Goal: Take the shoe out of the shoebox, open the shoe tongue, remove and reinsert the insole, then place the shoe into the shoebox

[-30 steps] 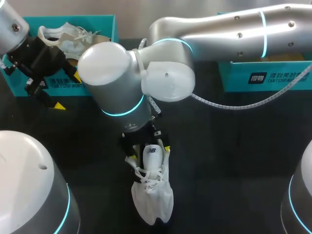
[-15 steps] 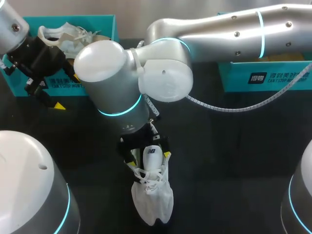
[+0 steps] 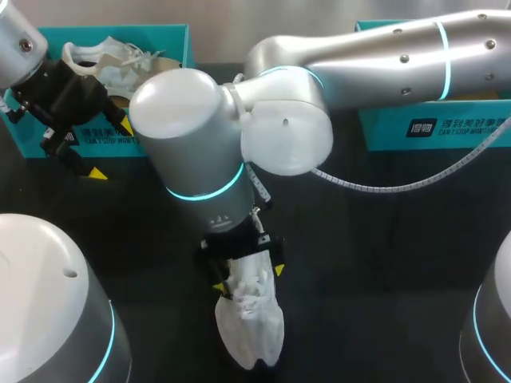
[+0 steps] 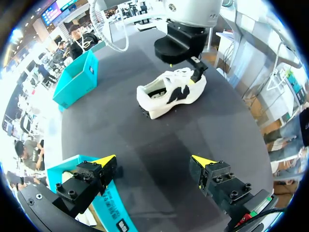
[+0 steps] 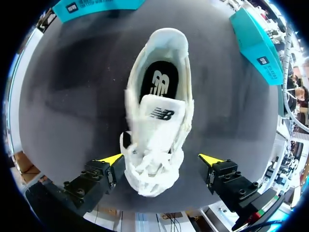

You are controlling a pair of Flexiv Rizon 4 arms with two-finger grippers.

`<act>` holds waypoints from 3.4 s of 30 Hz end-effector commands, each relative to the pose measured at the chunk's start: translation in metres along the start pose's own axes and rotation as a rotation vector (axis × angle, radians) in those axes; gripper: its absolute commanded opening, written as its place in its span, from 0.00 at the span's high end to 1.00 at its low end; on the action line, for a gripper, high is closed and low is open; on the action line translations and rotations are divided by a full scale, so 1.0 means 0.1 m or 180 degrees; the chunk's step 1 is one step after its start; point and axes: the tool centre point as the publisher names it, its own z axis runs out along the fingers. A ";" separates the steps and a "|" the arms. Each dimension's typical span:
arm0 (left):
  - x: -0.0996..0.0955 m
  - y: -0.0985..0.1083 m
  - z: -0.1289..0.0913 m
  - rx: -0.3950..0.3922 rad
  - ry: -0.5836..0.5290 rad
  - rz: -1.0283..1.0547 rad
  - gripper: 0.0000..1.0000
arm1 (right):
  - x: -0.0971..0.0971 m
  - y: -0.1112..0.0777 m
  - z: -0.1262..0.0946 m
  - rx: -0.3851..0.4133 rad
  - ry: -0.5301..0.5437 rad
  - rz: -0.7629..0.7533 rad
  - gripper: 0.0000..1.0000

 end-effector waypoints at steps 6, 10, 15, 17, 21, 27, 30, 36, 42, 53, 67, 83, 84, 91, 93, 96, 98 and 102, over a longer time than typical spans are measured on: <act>0.01 0.00 -0.01 -0.0006 -0.0002 0.0002 0.00 | 0.14 -0.39 -0.18 -0.0190 0.0073 0.1773 0.00; 0.01 0.00 -0.01 -0.0006 -0.0002 0.0002 0.00 | 0.17 -0.54 -0.22 -0.0226 0.0139 0.1761 0.02; 0.01 0.00 -0.01 -0.0006 -0.0002 0.0002 0.00 | 0.14 -0.74 -0.32 -0.0357 0.0219 0.1733 0.51; 0.01 0.00 -0.01 -0.0006 -0.0002 0.0002 0.00 | 0.14 -0.76 -0.33 -0.0375 0.0244 0.1695 0.57; 0.01 0.00 -0.01 -0.0006 -0.0002 0.0002 0.00 | 0.14 -0.74 -0.31 -0.0385 0.0234 0.1634 0.60; 0.01 0.00 -0.01 -0.0006 -0.0002 0.0002 0.00 | 0.09 -0.60 -0.29 -0.0447 0.0199 0.1581 0.67; 0.01 0.00 -0.01 -0.0006 -0.0002 0.0002 0.00 | 0.05 -0.50 -0.28 -0.0484 0.0185 0.1556 0.66; 0.01 0.00 -0.01 -0.0006 -0.0002 0.0002 0.00 | -0.03 -0.30 -0.23 -0.0495 0.0176 0.1577 0.69; 0.01 0.00 -0.01 -0.0006 -0.0002 0.0002 0.00 | -0.02 -0.12 -0.20 -0.0521 0.0187 0.1580 0.75; 0.01 0.00 -0.01 -0.0006 -0.0002 0.0002 0.00 | -0.08 0.27 -0.02 -0.0505 0.0201 0.1588 0.77; 0.01 0.00 -0.01 -0.0006 -0.0002 0.0002 0.00 | -0.06 0.57 0.34 -0.0318 0.0304 0.1477 0.76; 0.01 0.00 -0.01 -0.0006 -0.0002 0.0002 0.00 | -0.15 0.53 0.23 -0.0480 0.0265 0.1336 0.74; 0.01 0.00 -0.01 -0.0006 -0.0002 0.0002 0.00 | -0.16 0.55 0.30 -0.0447 0.0312 0.1304 0.73; 0.01 0.00 -0.01 -0.0006 -0.0002 0.0002 0.00 | -0.16 0.49 0.28 -0.0475 0.0356 0.1222 0.73; 0.01 0.00 -0.01 -0.0006 -0.0002 0.0002 0.00 | -0.16 0.46 0.17 -0.0557 0.0322 0.1187 0.72; 0.01 0.00 -0.01 -0.0006 -0.0002 0.0002 0.00 | -0.16 0.41 -0.04 -0.0692 0.0299 0.1066 0.71; 0.01 0.00 -0.01 -0.0006 -0.0002 0.0002 0.00 | -0.16 0.40 -0.17 -0.0749 0.0266 0.0943 0.69; 0.01 0.00 -0.01 -0.0006 -0.0002 0.0002 0.00 | -0.16 0.39 -0.36 -0.0768 0.0332 0.0501 0.66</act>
